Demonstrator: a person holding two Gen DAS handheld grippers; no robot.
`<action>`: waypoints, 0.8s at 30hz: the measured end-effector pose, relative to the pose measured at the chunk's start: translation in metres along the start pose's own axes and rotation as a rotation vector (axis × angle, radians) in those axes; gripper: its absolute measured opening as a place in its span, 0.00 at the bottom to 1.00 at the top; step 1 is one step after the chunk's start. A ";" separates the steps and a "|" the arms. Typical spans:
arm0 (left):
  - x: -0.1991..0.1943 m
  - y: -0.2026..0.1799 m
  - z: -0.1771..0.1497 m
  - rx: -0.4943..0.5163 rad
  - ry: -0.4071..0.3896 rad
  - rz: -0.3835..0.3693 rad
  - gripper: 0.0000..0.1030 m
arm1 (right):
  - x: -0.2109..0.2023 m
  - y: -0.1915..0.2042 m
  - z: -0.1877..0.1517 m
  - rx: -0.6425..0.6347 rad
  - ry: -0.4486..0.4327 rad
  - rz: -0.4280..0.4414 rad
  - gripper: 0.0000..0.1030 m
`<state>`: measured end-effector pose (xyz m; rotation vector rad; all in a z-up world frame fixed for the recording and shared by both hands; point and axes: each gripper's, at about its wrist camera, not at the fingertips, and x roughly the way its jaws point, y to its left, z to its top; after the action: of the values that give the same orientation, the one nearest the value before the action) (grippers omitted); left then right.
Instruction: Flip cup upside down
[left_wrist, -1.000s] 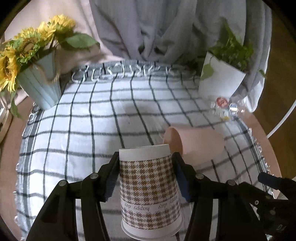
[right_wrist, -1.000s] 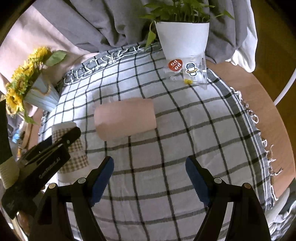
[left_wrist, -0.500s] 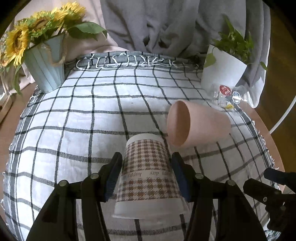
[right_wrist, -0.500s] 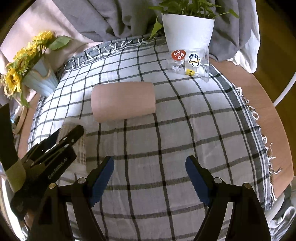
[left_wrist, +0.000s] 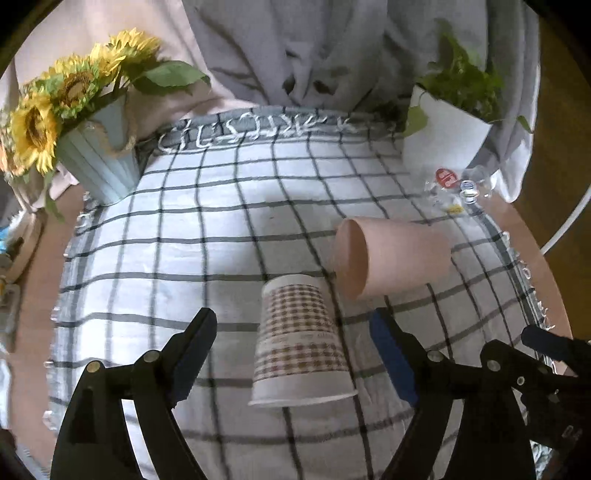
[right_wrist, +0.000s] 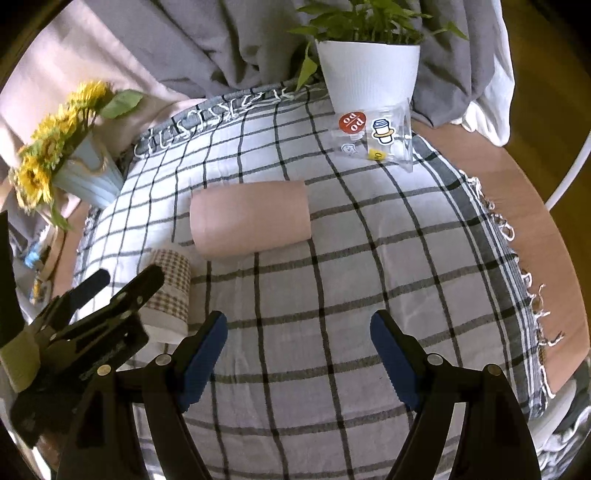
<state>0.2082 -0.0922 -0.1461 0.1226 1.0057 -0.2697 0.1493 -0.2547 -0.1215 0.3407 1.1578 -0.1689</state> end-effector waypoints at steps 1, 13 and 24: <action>-0.003 -0.001 0.006 0.016 0.016 -0.006 0.83 | -0.002 -0.002 0.003 0.033 0.010 0.025 0.77; 0.054 -0.001 0.054 0.059 0.440 -0.038 0.77 | 0.003 -0.008 0.037 0.286 0.046 0.123 0.77; 0.110 0.000 0.055 0.042 0.638 -0.060 0.65 | 0.034 -0.016 0.056 0.341 0.091 0.085 0.77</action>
<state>0.3081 -0.1230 -0.2100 0.2248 1.6392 -0.3146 0.2069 -0.2876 -0.1355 0.7042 1.2019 -0.2795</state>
